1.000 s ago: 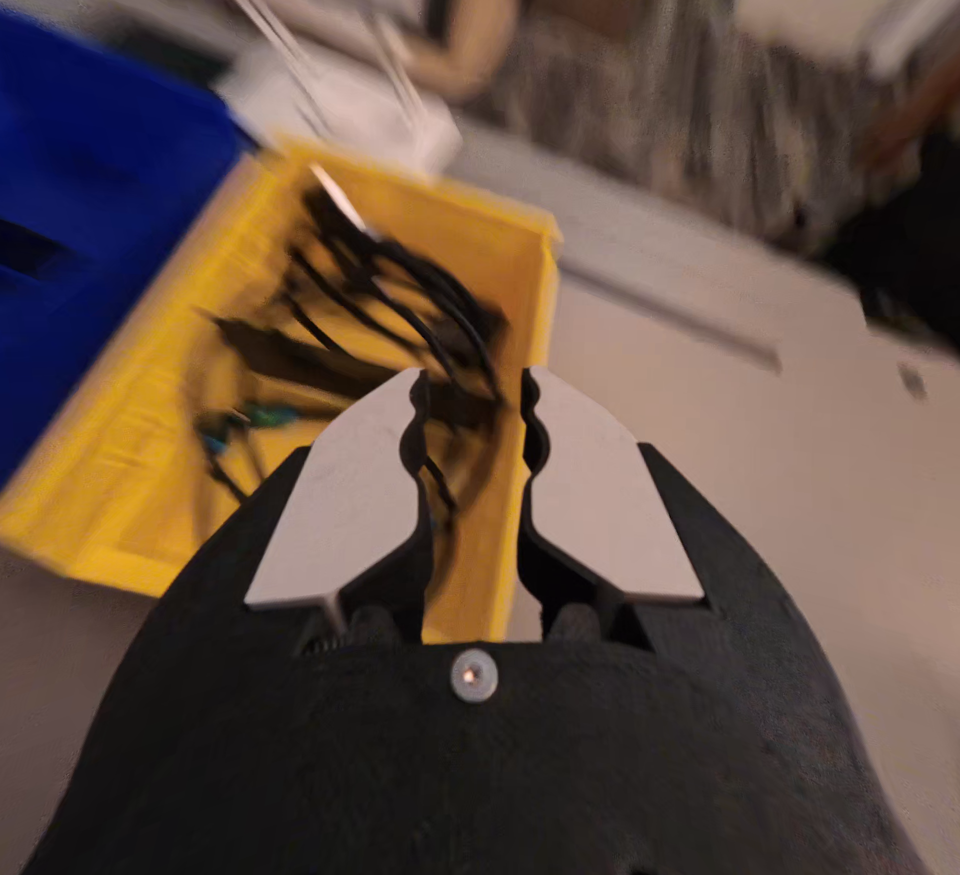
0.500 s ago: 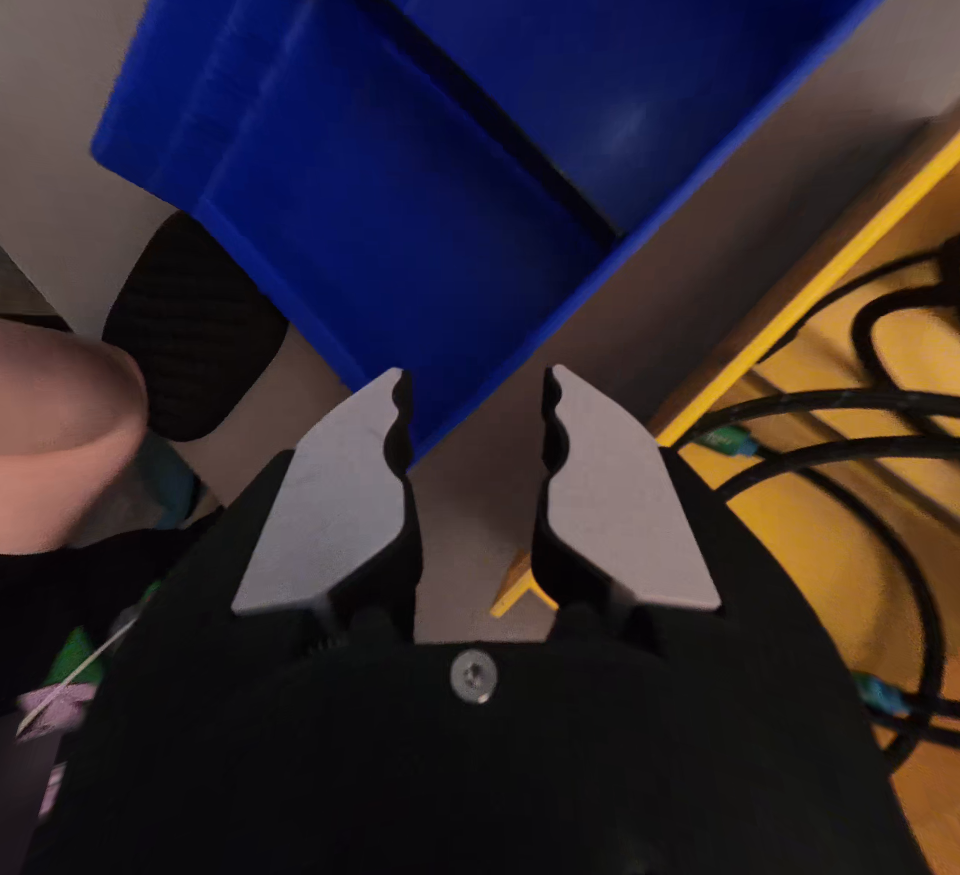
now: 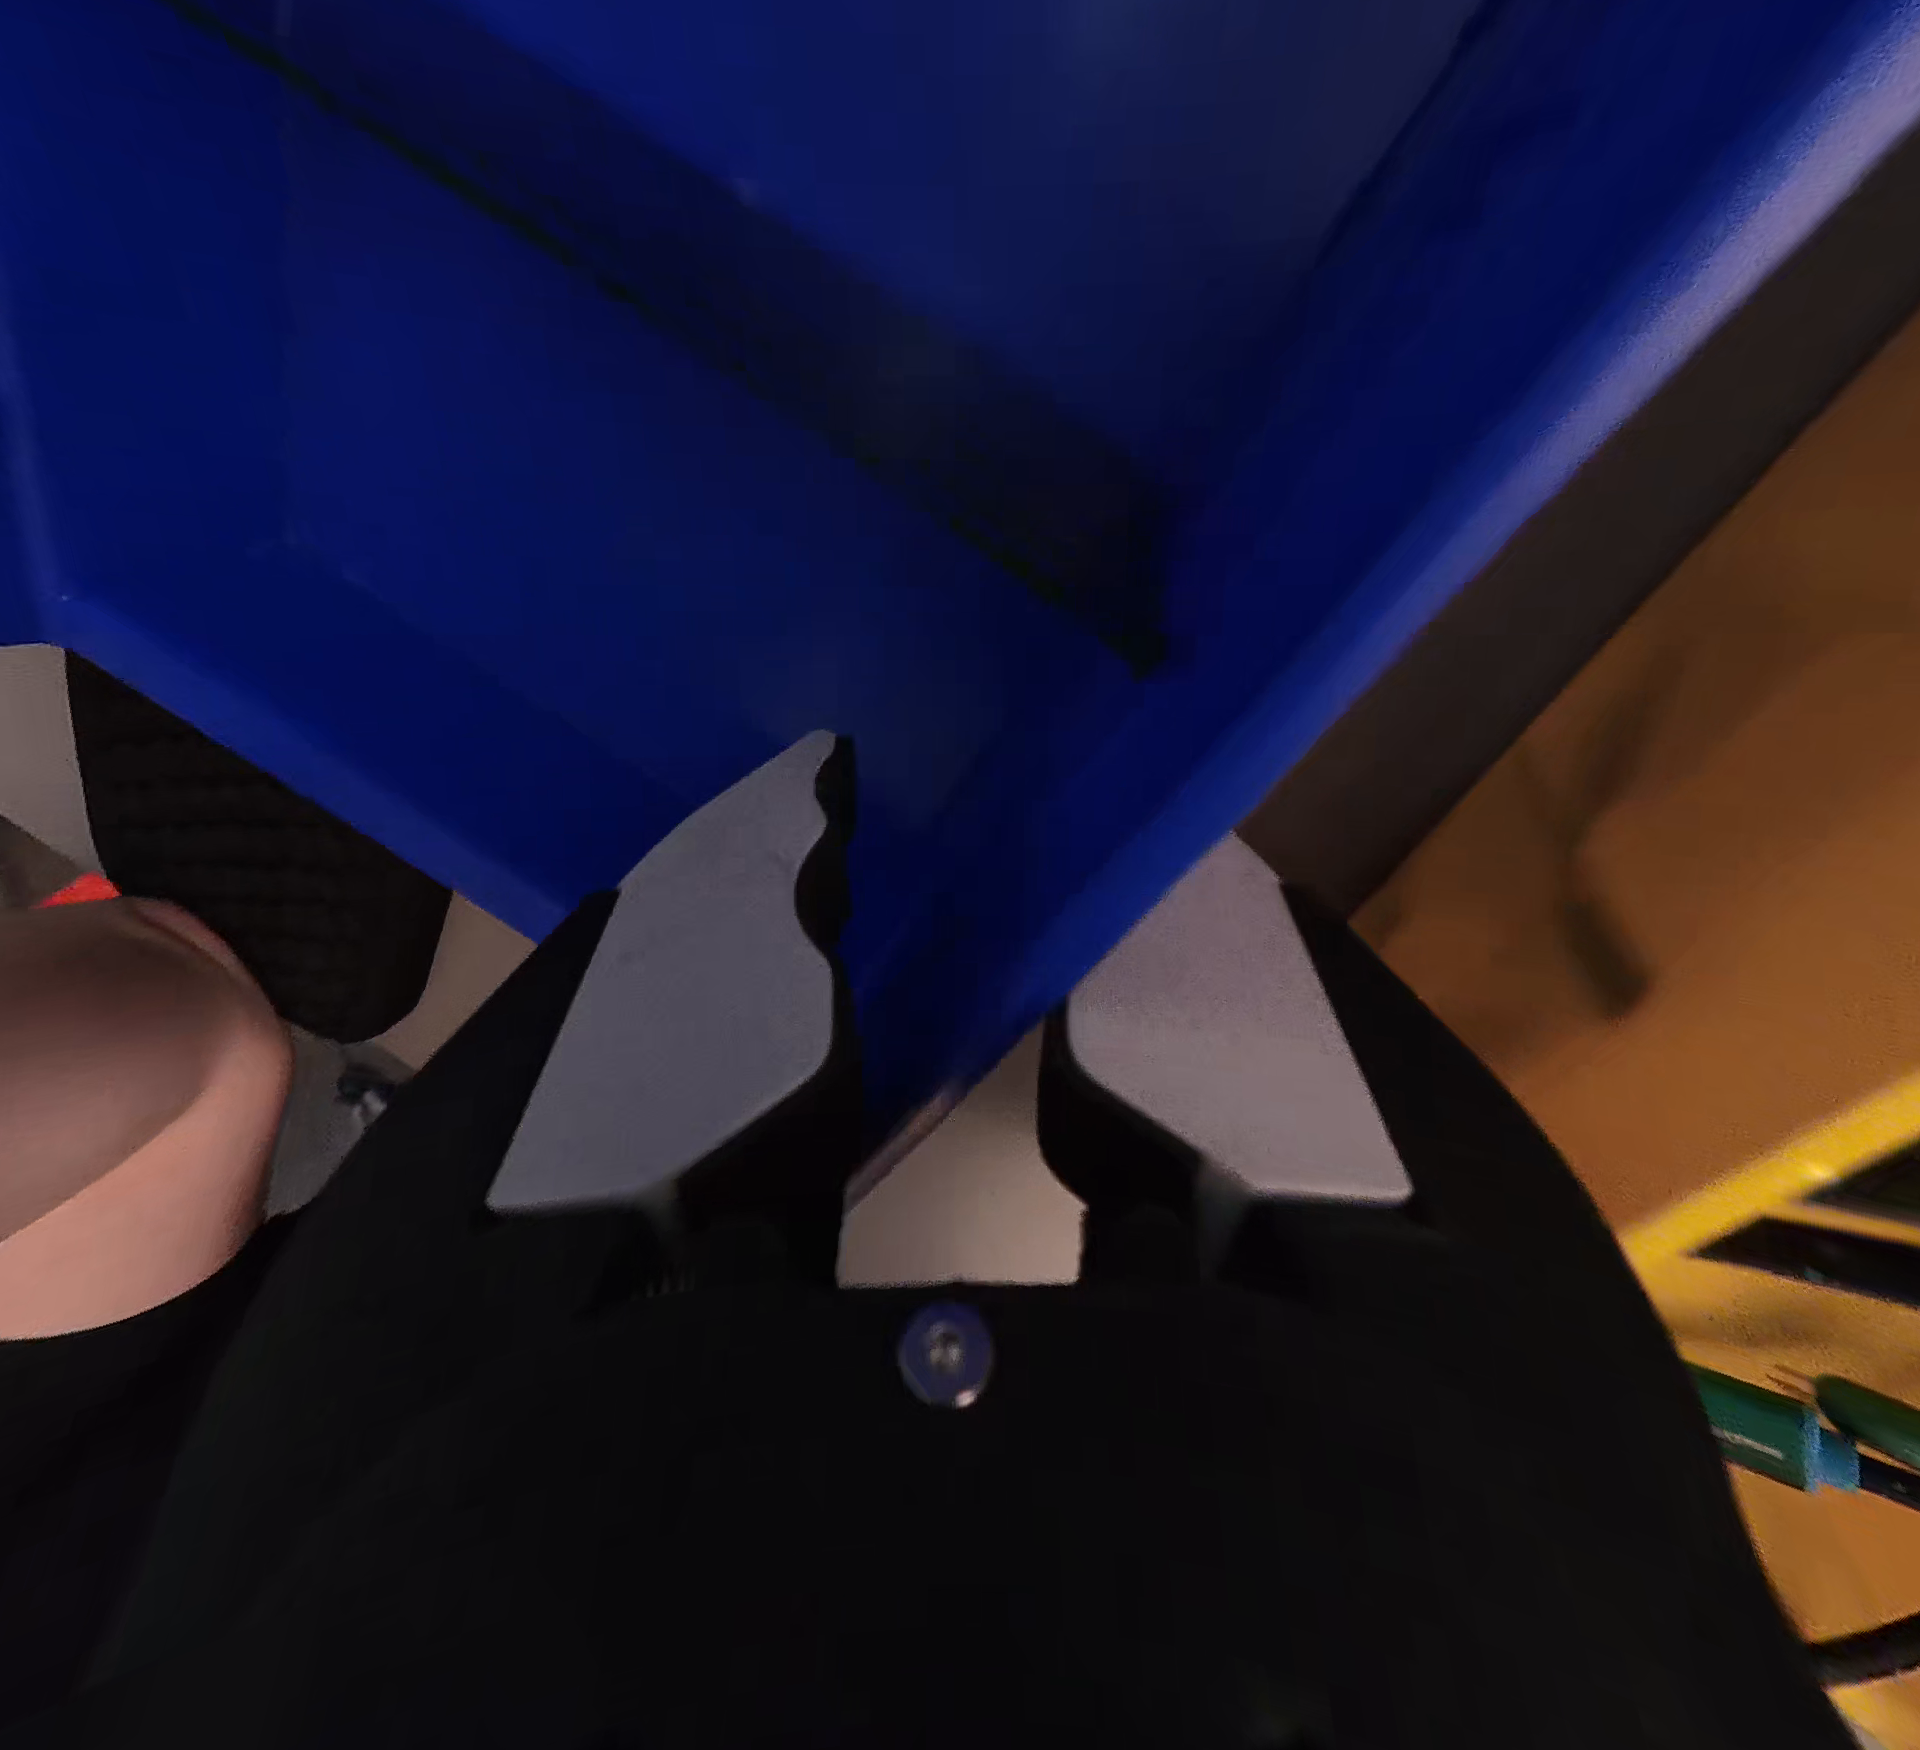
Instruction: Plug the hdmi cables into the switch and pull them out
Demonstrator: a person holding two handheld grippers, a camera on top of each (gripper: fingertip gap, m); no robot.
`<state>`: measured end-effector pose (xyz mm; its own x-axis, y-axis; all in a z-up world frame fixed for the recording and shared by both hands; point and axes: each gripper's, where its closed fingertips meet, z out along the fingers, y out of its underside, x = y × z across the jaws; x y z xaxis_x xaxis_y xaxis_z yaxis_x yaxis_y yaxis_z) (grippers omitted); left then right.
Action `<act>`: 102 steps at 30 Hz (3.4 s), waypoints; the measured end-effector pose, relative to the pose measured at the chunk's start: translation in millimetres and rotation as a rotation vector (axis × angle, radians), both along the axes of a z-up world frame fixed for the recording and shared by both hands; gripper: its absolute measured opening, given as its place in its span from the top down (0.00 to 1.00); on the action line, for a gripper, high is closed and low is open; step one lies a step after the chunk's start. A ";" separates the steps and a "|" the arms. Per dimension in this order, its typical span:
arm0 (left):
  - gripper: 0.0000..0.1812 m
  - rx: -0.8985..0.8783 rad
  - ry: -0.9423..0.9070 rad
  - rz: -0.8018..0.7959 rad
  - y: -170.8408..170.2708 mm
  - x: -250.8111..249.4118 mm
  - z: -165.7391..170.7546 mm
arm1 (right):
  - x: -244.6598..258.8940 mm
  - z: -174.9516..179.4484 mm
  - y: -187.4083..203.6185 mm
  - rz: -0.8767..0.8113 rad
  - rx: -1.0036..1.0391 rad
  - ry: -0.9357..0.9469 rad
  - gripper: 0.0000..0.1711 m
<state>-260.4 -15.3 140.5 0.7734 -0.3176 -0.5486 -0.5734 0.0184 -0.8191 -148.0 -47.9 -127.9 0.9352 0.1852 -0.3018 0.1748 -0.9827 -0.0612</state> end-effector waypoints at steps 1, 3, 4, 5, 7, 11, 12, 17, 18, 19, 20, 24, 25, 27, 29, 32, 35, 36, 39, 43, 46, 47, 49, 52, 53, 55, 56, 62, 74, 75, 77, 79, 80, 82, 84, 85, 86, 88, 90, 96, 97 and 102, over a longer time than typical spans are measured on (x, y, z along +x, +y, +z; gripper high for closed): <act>0.67 0.002 -0.001 -0.002 -0.3 -0.1 0.5 | -0.7 -2.5 -0.2 -0.001 -0.031 0.012 0.79; 0.67 -0.006 -0.001 -0.010 -0.2 0.9 -1.0 | 0.4 -4.1 2.7 -0.009 -0.074 0.025 0.84; 0.67 -0.011 -0.001 -0.015 -0.1 2.0 -2.0 | 1.6 -3.6 4.7 -0.016 -0.090 0.028 0.86; 0.67 -0.019 -0.004 -0.021 -0.3 3.0 -3.2 | 4.8 -3.3 7.9 -0.013 -0.093 0.015 0.89; 0.67 -0.042 -0.023 -0.041 -2.8 4.9 -4.3 | 13.1 -2.7 11.5 0.043 -0.100 -0.047 0.94; 0.67 -0.038 -0.069 -0.041 -15.3 -8.0 7.7 | 5.4 15.4 9.9 0.091 -0.157 -0.008 0.97; 0.66 -0.033 -0.086 -0.045 -23.5 -12.3 13.2 | 0.4 24.1 8.1 0.094 -0.166 0.024 0.97; 0.62 0.145 -0.287 -0.129 -96.1 -34.5 67.4 | -1.6 101.9 10.8 0.137 -0.068 0.149 0.96; 0.62 0.169 -0.354 -0.187 -113.6 -34.7 76.4 | 7.1 121.1 12.9 0.130 -0.040 0.172 0.97; 0.63 0.176 -0.405 -0.247 -128.9 -33.2 82.3 | 19.6 140.1 15.1 0.113 -0.009 0.193 0.97; 0.63 0.168 -0.421 -0.294 -139.8 -30.5 83.6 | 35.7 158.4 17.3 0.091 0.026 0.208 0.97; 0.57 -0.016 -0.306 -0.364 -137.6 -5.2 48.4 | 132.1 214.9 15.1 -0.042 0.160 0.185 0.97; 0.55 -0.078 -0.281 -0.392 -132.2 7.6 37.4 | 161.5 223.1 11.1 -0.087 0.187 0.162 0.97; 0.55 -0.181 -0.260 -0.443 -115.9 38.5 18.0 | 223.0 232.2 -1.4 -0.177 0.226 0.100 0.97; 0.55 -0.310 -0.256 -0.486 -95.0 77.5 -10.5 | 283.5 233.1 -19.8 -0.246 0.249 0.019 0.97; 0.54 -0.596 -0.205 -0.518 -66.5 137.4 -85.3 | 364.8 217.7 -53.2 -0.370 0.279 -0.105 0.97; 0.54 -0.860 -0.197 -0.511 -43.9 176.8 -150.5 | 420.8 182.2 -96.4 -0.474 0.218 -0.140 0.97; 0.55 -0.921 -0.220 -0.528 -40.2 187.6 -162.9 | 433.8 168.4 -110.7 -0.496 0.188 -0.136 0.97; 0.58 -1.014 -0.193 -0.514 -27.9 201.8 -195.2 | 464.2 129.2 -145.0 -0.557 0.119 -0.118 0.97; 0.55 -1.067 -0.071 -0.467 -24.1 200.3 -227.4 | 488.0 84.5 -169.3 -0.601 0.044 -0.130 0.97; 0.66 -1.167 -0.094 -0.544 -35.4 204.8 -229.0 | 490.4 60.5 -174.0 -0.589 -0.017 -0.158 0.96; 0.74 -1.189 -0.074 -0.589 -39.4 203.7 -226.9 | 489.3 54.3 -174.0 -0.586 -0.033 -0.167 0.96; 0.85 -1.187 -0.002 -0.572 -33.1 185.6 -224.1 | 482.7 42.2 -173.1 -0.572 -0.057 -0.164 0.97; 0.91 -1.155 0.093 -0.465 -4.4 135.3 -221.5 | 466.5 25.4 -168.8 -0.539 -0.068 -0.142 0.97; 0.92 -1.175 0.082 -0.422 5.3 116.7 -221.0 | 459.6 20.2 -166.5 -0.523 -0.067 -0.136 0.97; 0.95 -1.206 0.027 -0.339 26.7 79.0 -220.3 | 445.0 10.2 -161.8 -0.494 -0.067 -0.121 0.97; 0.96 -1.191 -0.005 -0.290 40.2 59.5 -220.1 | 438.1 5.4 -159.7 -0.484 -0.072 -0.115 0.97; 0.97 -1.156 -0.187 -0.043 89.6 -58.9 -218.1 | 419.1 -8.9 -144.8 -0.458 -0.059 -0.105 0.96; 0.95 -1.117 -0.665 0.187 95.5 -213.8 -214.4 | 472.7 -8.9 -150.2 -0.621 -0.053 -0.126 0.97; 0.95 -1.109 -0.692 0.192 95.4 -219.9 -214.1 | 474.2 -8.9 -150.6 -0.605 -0.050 -0.126 0.97; 0.95 -1.101 -0.741 0.201 95.3 -228.4 -213.6 | 474.6 -8.5 -152.3 -0.555 -0.038 -0.135 0.97; 0.94 -1.100 -0.773 0.206 95.4 -231.4 -213.3 | 473.5 -8.4 -153.5 -0.553 -0.040 -0.134 0.97; 0.94 -1.098 -0.768 0.202 95.4 -231.3 -213.3 | 472.1 -8.4 -154.5 -0.531 -0.038 -0.135 0.97; 0.94 -1.092 -0.751 0.210 95.3 -231.3 -213.5 | 469.6 -8.5 -156.6 -0.522 -0.041 -0.124 0.97; 0.95 -1.094 -0.733 0.231 94.9 -231.1 -213.7 | 467.9 -8.3 -159.0 -0.509 -0.046 -0.126 0.97; 0.95 -1.094 -0.712 0.237 94.3 -230.5 -213.8 | 467.0 -8.3 -160.1 -0.503 -0.048 -0.126 0.97; 0.95 -1.094 -0.691 0.237 93.7 -229.6 -214.0 | 466.3 -8.2 -160.8 -0.501 -0.050 -0.125 0.97; 0.95 -1.107 -0.682 0.228 91.6 -225.7 -214.0 | 466.5 -8.2 -160.5 -0.492 -0.042 -0.132 0.97; 0.95 -1.127 -0.697 0.206 89.6 -220.4 -213.8 | 466.7 -8.4 -158.8 -0.493 -0.033 -0.136 0.97; 0.95 -1.121 -0.665 0.197 90.9 -214.8 -213.9 | 465.5 -8.2 -156.6 -0.505 -0.042 -0.139 0.97; 0.95 -1.118 -0.659 0.195 91.1 -214.9 -213.8 | 465.5 -8.4 -156.6 -0.504 -0.043 -0.139 0.97; 0.95 -1.122 -0.690 0.172 91.1 -214.6 -213.5 | 465.5 -8.5 -156.6 -0.499 -0.044 -0.136 0.97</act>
